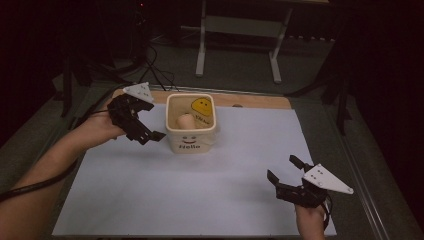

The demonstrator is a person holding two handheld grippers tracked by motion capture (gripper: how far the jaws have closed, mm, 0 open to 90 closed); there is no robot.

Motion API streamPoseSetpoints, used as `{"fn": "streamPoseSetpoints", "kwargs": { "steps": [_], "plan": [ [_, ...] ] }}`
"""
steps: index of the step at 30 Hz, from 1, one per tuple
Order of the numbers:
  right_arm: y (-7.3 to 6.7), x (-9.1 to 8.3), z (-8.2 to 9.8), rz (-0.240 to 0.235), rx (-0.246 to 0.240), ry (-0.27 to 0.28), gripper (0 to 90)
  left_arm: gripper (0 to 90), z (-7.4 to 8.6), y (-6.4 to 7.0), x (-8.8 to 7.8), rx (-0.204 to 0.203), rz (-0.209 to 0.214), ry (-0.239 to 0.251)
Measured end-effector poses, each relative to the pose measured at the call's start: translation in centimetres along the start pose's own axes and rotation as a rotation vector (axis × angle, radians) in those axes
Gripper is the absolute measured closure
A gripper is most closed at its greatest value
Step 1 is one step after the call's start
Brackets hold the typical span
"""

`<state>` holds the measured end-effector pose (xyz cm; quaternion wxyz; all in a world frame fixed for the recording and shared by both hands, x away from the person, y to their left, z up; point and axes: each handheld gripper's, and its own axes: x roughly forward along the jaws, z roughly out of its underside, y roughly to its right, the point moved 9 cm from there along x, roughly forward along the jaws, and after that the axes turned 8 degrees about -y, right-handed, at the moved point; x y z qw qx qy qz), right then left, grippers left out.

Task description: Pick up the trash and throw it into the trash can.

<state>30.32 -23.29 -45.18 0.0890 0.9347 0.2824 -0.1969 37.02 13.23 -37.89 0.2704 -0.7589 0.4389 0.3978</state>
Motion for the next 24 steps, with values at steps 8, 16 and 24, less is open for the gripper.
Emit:
{"fn": "streamPoseSetpoints", "kwargs": {
  "steps": [8, 16, 24],
  "plan": [
    [0.0, 0.0, 0.0, 0.001, 0.002, 0.0, 12.8, 0.5, 2.1, 1.9, 0.9, -0.017, 0.018, 0.007],
    [-0.1, 0.0, 0.0, 0.0, -0.005, -0.001, 12.8, 0.6, 3.7, 3.7, 1.3, -0.047, 0.037, 0.072],
    [-0.2, 0.2, 0.0, -0.002, -0.01, -0.005, 12.9, 0.6, 5.2, 5.2, 2.0, -0.062, 0.038, 0.105]
  ]
}}
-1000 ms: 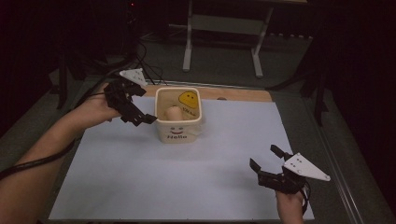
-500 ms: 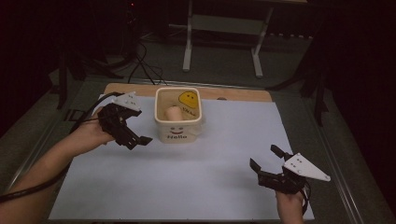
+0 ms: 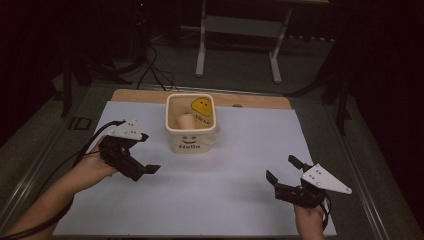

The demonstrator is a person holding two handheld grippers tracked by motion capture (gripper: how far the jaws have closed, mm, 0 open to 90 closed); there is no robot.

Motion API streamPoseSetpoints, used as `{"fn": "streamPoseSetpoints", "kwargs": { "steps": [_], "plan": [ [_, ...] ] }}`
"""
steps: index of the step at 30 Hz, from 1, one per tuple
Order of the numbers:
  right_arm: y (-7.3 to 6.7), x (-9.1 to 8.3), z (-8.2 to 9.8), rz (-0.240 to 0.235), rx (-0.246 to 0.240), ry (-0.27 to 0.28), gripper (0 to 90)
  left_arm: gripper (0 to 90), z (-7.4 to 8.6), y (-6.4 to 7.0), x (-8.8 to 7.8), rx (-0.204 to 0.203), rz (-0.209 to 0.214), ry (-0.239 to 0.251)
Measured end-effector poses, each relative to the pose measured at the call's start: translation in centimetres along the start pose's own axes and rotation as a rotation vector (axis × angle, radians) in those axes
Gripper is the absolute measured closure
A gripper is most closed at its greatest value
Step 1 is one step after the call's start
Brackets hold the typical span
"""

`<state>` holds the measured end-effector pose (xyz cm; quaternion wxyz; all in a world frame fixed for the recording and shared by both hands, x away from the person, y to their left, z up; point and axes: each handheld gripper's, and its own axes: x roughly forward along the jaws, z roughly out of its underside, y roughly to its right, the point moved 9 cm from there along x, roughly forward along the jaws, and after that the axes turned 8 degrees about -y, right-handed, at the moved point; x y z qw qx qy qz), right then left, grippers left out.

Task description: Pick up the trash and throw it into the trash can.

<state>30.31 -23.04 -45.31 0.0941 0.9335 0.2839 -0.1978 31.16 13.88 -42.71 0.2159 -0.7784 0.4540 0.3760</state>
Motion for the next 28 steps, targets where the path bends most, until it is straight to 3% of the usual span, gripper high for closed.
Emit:
{"fn": "streamPoseSetpoints", "kwargs": {
  "steps": [8, 14, 18, 28],
  "plan": [
    [0.0, 0.0, 0.1, 0.0, 0.0, -0.004, 12.8, 0.6, 1.2, 0.9, 0.0, -0.004, -0.014, 0.035],
    [0.0, 0.0, 0.1, 0.0, 0.002, -0.004, 12.8, 0.6, 2.2, 1.7, 0.7, -0.028, 0.018, 0.084],
    [0.0, 0.0, 0.1, 0.002, 0.0, -0.005, 12.9, 0.6, 2.9, 2.2, 1.4, -0.035, 0.044, 0.089],
    [-0.1, 0.2, 0.3, 0.003, -0.007, -0.014, 12.8, 0.6, 3.9, 3.0, 2.5, -0.044, 0.043, 0.117]
  ]
}}
